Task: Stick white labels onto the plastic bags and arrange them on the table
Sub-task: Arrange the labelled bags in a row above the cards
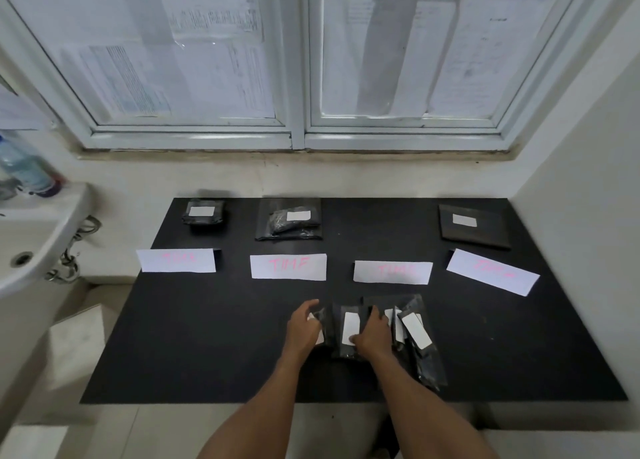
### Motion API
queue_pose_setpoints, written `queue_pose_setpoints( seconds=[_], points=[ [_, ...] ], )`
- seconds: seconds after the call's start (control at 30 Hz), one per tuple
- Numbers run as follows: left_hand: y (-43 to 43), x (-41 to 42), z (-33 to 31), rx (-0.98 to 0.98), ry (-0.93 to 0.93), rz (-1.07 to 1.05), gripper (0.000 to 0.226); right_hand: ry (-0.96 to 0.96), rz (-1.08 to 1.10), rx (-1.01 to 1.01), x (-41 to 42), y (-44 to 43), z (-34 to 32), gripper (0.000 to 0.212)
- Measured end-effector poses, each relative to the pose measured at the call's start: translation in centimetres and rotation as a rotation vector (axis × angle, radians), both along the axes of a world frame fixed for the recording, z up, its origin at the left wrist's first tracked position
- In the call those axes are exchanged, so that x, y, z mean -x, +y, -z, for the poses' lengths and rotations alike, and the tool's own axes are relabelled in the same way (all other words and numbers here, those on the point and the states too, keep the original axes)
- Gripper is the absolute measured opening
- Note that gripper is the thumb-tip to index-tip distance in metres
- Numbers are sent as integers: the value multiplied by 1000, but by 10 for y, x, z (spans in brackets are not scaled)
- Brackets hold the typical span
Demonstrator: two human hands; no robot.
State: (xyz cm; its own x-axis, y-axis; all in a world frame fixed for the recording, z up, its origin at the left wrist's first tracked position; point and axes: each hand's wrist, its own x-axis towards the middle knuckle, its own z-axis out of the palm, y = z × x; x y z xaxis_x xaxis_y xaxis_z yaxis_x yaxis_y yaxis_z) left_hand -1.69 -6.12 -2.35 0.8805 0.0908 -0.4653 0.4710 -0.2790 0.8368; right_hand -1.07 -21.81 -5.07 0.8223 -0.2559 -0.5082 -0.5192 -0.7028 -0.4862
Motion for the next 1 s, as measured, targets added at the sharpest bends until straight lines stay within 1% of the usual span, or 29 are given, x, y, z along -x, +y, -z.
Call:
queue_pose_setpoints(
  seconds=[0.07,0.2,0.27,0.33,0.37,0.4,0.47,0.5,0.53,0.6,0.67,0.73,0.77,0.83,0.9,0.93,1.0],
  points=[
    [1,1,2,-3,6,19,51,-5,59,-15,0,0,3,89],
    [4,0,3,8,24,16,54,31,115,-3,0,-1,6,54],
    [4,-1,1,13,28,25,54,28,132,21,1,-2,4,44],
    [5,0,-1,16,31,39,52,16,147,20,3,-2,1,39],
    [5,0,-2,16,34,46,51,13,142,18,4,0,1,43],
    [5,1,-4,16,35,53,51,22,121,29,6,2,1,55],
    [5,2,-5,21,41,65,50,68,62,99,10,11,-1,88],
    [5,3,-6,23,44,69,50,88,41,136,11,17,-3,96],
    [5,5,-7,24,51,73,51,105,43,157,13,21,-3,99],
    [7,5,-8,36,56,82,57,123,102,162,16,27,-3,96],
    [11,5,-10,52,54,81,64,124,155,157,19,27,-3,89],
    [17,4,-13,48,43,69,66,98,167,167,20,23,-8,77],
    [21,3,-15,41,35,66,66,73,182,145,20,20,-11,71],
    [28,-1,-21,14,9,87,67,-13,235,38,19,12,-22,63],
    [33,-6,-29,-9,-38,126,68,-102,274,-117,14,3,-38,61],
    [34,-8,-35,-15,-66,141,68,-146,252,-208,10,-1,-47,58],
    [35,-15,-47,-5,-115,157,73,-178,150,-381,2,-8,-69,44]
  ],
)
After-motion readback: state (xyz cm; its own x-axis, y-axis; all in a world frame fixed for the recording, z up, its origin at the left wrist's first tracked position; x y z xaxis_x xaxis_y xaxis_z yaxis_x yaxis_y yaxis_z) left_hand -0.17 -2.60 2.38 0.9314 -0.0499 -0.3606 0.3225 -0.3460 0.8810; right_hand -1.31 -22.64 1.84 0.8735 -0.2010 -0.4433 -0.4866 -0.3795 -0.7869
